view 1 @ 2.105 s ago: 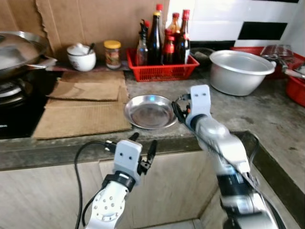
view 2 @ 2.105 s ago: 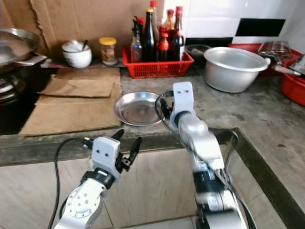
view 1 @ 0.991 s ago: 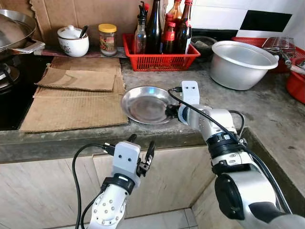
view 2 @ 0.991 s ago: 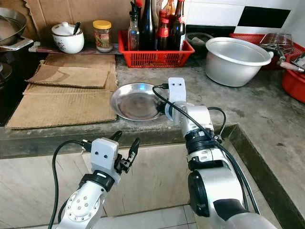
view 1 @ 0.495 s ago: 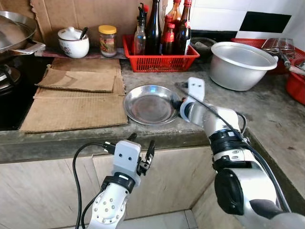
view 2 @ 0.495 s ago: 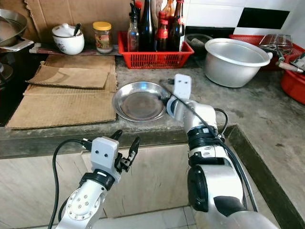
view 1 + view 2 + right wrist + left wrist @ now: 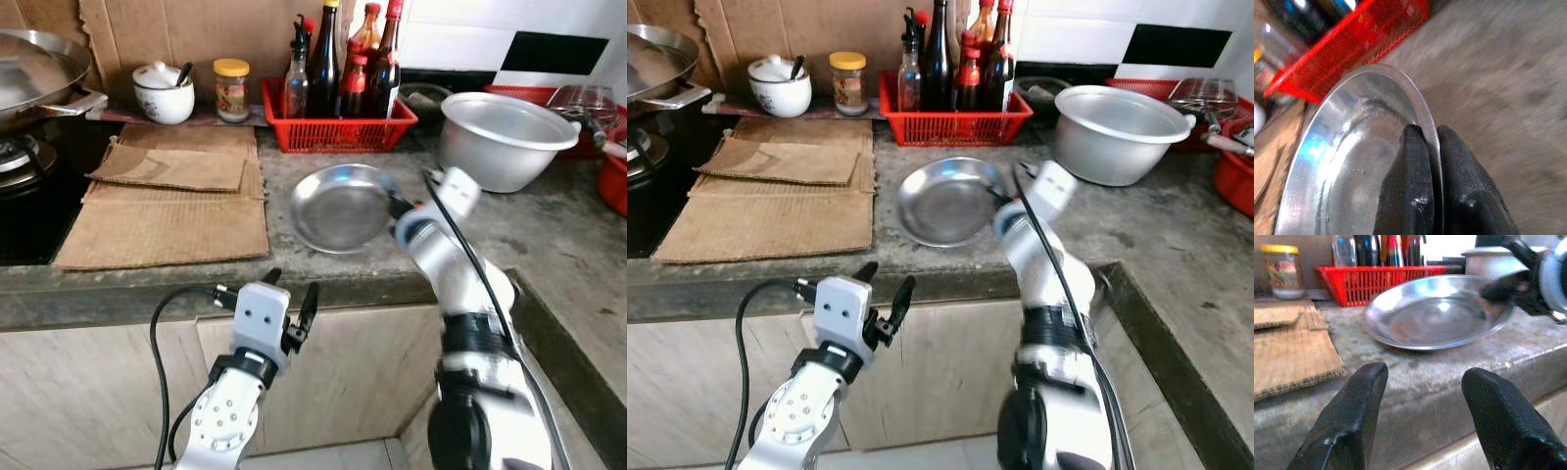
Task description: Kitchen organization
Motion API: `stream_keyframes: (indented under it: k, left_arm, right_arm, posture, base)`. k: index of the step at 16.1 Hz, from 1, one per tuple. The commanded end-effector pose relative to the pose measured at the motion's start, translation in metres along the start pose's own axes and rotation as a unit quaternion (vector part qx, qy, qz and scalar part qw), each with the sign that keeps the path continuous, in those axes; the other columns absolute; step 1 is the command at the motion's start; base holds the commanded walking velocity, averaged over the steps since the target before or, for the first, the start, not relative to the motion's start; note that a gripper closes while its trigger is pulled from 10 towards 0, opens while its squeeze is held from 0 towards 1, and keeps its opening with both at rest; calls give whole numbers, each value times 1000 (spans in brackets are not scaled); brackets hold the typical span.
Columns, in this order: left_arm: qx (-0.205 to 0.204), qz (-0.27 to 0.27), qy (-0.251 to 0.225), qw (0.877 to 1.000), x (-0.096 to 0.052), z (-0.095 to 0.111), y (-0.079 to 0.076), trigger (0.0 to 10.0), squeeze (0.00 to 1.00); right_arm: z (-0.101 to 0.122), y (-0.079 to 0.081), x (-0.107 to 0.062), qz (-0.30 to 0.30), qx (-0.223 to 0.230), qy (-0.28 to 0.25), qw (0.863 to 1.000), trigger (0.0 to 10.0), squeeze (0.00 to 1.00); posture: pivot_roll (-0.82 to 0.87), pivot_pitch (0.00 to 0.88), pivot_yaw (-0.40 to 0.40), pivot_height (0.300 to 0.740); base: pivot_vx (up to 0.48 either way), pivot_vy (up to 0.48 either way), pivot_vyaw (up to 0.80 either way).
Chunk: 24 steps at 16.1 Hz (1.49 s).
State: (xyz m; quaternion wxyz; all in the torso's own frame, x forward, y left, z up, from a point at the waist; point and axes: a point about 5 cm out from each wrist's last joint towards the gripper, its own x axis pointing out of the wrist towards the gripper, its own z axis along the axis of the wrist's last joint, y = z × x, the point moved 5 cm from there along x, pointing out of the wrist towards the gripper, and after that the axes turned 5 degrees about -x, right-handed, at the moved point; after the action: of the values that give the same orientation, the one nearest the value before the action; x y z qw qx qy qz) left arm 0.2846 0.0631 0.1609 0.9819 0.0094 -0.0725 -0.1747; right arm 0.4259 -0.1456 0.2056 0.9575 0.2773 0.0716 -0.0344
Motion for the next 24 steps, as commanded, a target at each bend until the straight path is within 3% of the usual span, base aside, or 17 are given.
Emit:
stream_keyframes:
  k: [1, 5, 6, 7, 9, 10, 14, 19, 24]
  left_arm:
    - [-3, -9, -1, 1000, 3, -1, -2, 10000, 0]
    - [-2, -16, -4, 1000, 6, -1, -4, 10000, 0]
    - [-2, -17, -5, 1000, 7, 0, -4, 10000, 0]
    - [-4, -14, -9, 1000, 8, 3, -3, 10000, 0]
    - [-6, -11, -11, 1000, 7, 4, 0, 10000, 0]
    - [-7, -10, -12, 1000, 7, 4, 1, 10000, 0]
    - [-13, -17, -11, 1000, 7, 4, -1, 10000, 0]
    - [4, -38, -17, 999, 12, 6, -6, 10000, 0]
    - [-1, -32, -12, 999, 11, 3, -5, 10000, 0]
  right_arm:
    - [29, 2, -13, -2, -9, -80, 997, 0, 0]
    - [61, 17, -46, 7, -66, -191, 979, 0, 0]
    - [69, 24, -53, 13, -99, -220, 970, 0, 0]
    - [76, 37, -68, 30, -170, -266, 948, 0, 0]
    - [70, 40, -82, 36, -232, -290, 928, 0, 0]
    - [60, 35, -87, 37, -249, -284, 925, 0, 0]
    - [48, 10, -97, 1, -271, -273, 923, 0, 0]
    - [63, 10, -102, -14, -278, -302, 912, 0, 0]
    - [73, 14, -106, -20, -284, -321, 903, 0, 0]
  posture:
    - [91, 0, -83, 740]
    - [84, 0, -65, 740]
    - [88, 0, -66, 740]
    - [90, 0, -66, 740]
    - [91, 0, -66, 740]
    - [94, 0, -67, 740]
    - [76, 0, -52, 740]
    - [73, 0, -47, 740]
    - [71, 0, -41, 740]
  base:
    - [0, 0, 0]
    - [0, 0, 0]
    - [0, 0, 0]
    - [0, 0, 0]
    - [0, 0, 0]
    - [0, 0, 0]
    - [0, 240, -734]
    - [0, 95, -775]
    - [56, -295, -777]
